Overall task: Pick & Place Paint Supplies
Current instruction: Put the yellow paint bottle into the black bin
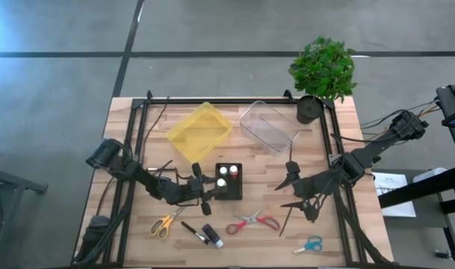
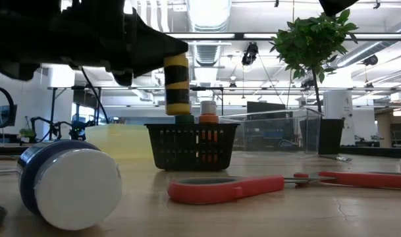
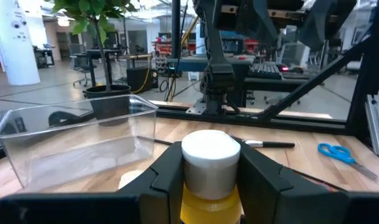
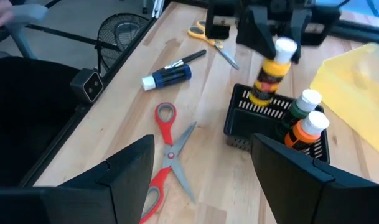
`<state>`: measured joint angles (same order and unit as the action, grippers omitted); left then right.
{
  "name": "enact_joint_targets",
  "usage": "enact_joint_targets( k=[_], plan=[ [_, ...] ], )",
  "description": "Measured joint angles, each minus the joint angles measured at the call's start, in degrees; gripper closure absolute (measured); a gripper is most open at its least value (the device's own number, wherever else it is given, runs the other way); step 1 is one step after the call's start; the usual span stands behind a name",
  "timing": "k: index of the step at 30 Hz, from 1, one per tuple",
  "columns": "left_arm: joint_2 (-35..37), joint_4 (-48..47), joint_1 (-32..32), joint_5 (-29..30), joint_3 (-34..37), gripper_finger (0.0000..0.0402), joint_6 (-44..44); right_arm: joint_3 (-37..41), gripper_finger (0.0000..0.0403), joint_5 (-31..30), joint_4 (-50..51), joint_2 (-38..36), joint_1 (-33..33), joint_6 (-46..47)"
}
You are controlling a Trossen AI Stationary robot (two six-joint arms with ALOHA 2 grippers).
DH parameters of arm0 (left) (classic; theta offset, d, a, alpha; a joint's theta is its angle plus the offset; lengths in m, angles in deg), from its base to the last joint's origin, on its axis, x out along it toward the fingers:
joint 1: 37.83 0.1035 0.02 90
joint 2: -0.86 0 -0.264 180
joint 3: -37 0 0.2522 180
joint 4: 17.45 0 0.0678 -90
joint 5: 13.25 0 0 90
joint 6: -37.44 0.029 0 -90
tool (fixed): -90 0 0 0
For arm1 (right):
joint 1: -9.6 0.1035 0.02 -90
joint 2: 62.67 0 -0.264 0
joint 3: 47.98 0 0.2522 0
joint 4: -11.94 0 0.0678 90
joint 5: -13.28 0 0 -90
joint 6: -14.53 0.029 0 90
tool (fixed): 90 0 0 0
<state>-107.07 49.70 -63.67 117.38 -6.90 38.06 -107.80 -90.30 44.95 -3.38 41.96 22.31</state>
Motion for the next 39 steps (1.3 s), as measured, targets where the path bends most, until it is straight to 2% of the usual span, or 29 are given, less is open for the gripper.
enact_joint_targets(
  k=[4, 15, 30, 39],
  plan=[
    [-5.0, 5.0, 0.6, 0.0, -2.5, 0.0286, 1.3, 0.0, 0.014, 0.1, -0.7, 0.0, 0.0, -0.5],
    [-11.3, 4.8, 3.0, -3.7, -7.9, 0.0286, 0.4, 0.0, 0.014, 0.1, -0.7, 0.0, 0.0, -0.5],
    [-12.6, 4.8, 3.4, -4.2, -8.2, 0.0286, -1.3, 0.5, 0.014, 0.3, -0.7, 0.0, 0.0, -0.5],
    [-12.6, 1.2, 3.4, -4.0, -9.2, 0.0286, -2.2, 0.5, 0.014, 0.3, -0.8, 0.0, 0.0, -0.7]
  ],
)
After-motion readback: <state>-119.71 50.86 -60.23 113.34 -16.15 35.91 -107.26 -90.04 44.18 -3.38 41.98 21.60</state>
